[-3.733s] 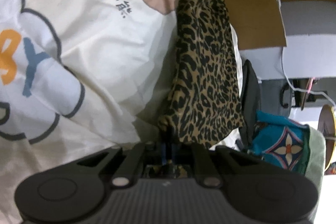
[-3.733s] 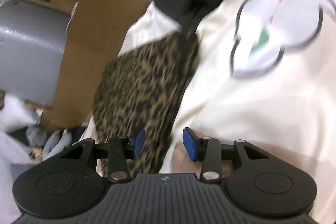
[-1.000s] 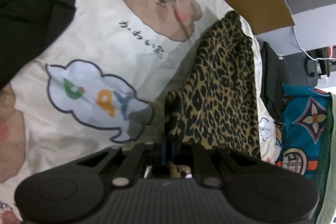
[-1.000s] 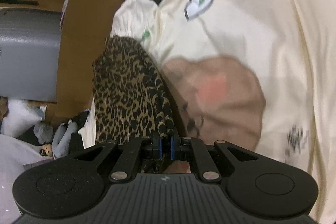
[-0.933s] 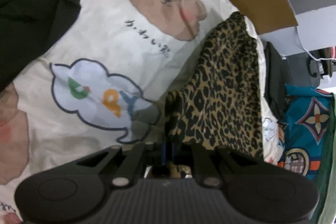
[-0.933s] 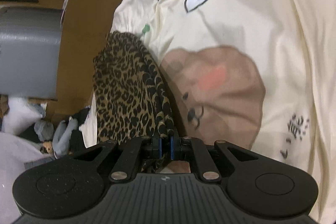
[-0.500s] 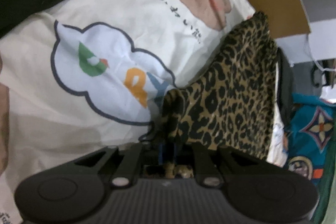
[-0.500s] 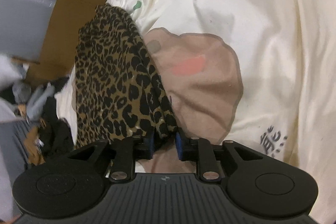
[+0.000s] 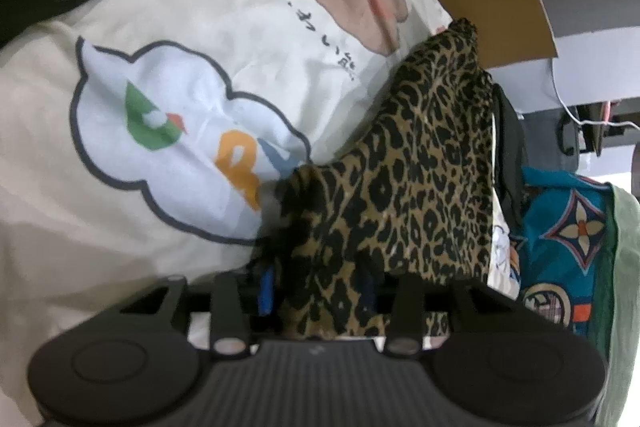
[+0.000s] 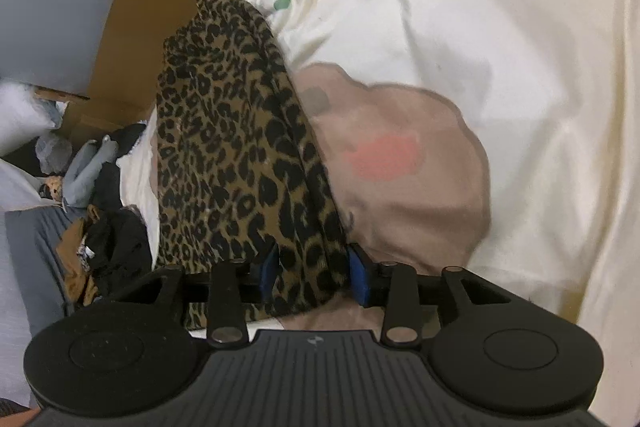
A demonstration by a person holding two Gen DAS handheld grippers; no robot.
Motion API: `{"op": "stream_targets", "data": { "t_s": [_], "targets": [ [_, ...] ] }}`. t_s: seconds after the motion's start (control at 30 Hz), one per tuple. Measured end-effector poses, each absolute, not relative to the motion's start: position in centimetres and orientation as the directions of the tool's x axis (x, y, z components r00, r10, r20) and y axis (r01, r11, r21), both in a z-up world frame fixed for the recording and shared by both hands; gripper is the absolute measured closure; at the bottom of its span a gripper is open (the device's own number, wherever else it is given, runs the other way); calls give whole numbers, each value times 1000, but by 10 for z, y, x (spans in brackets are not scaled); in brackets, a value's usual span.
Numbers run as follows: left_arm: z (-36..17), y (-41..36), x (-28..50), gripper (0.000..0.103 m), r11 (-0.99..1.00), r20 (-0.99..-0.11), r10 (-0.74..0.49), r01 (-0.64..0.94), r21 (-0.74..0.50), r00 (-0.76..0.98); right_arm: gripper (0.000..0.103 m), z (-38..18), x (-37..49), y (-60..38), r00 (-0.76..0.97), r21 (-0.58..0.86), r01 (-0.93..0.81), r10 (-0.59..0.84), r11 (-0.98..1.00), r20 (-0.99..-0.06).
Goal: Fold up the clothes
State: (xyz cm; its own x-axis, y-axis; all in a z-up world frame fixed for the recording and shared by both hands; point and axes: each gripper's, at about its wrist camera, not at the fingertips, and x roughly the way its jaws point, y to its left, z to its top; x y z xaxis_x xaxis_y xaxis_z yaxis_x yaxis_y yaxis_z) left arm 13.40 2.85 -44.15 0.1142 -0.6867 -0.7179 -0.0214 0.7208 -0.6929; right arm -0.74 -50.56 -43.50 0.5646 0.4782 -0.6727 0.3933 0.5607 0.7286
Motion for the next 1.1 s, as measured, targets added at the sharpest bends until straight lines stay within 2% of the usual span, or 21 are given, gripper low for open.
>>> {"op": "stream_targets", "data": {
  "t_s": [0.17, 0.4, 0.73, 0.8, 0.87, 0.93, 1.1],
  "targets": [
    [-444, 34, 131, 75, 708, -711, -698, -62, -703, 91, 59, -439, 7, -507, 530, 728, 388, 509, 565, -678],
    [-448, 29, 129, 77, 722, -723, -689, -38, -691, 61, 65, -433, 24, -495, 491, 700, 332, 518, 632, -700],
    [-452, 21, 136, 78, 715, -715, -696, -32, -699, 61, 66, -433, 36, -489, 488, 685, 323, 505, 652, -711],
    [-452, 20, 137, 78, 716, -717, -695, -30, -697, 57, 70, -434, 39, -488, 488, 683, 324, 504, 654, -713],
    [-452, 20, 138, 89, 721, -722, -690, -31, -692, 53, 74, -434, 41, -487, 484, 678, 320, 502, 661, -717],
    [-451, 20, 138, 91, 727, -727, -685, -31, -686, 49, 82, -435, 42, -486, 479, 673, 316, 499, 669, -722],
    [-448, 13, 144, 90, 753, -752, -658, 11, -658, 33, 80, -437, 42, -487, 477, 673, 316, 501, 669, -722]
  ]
}}
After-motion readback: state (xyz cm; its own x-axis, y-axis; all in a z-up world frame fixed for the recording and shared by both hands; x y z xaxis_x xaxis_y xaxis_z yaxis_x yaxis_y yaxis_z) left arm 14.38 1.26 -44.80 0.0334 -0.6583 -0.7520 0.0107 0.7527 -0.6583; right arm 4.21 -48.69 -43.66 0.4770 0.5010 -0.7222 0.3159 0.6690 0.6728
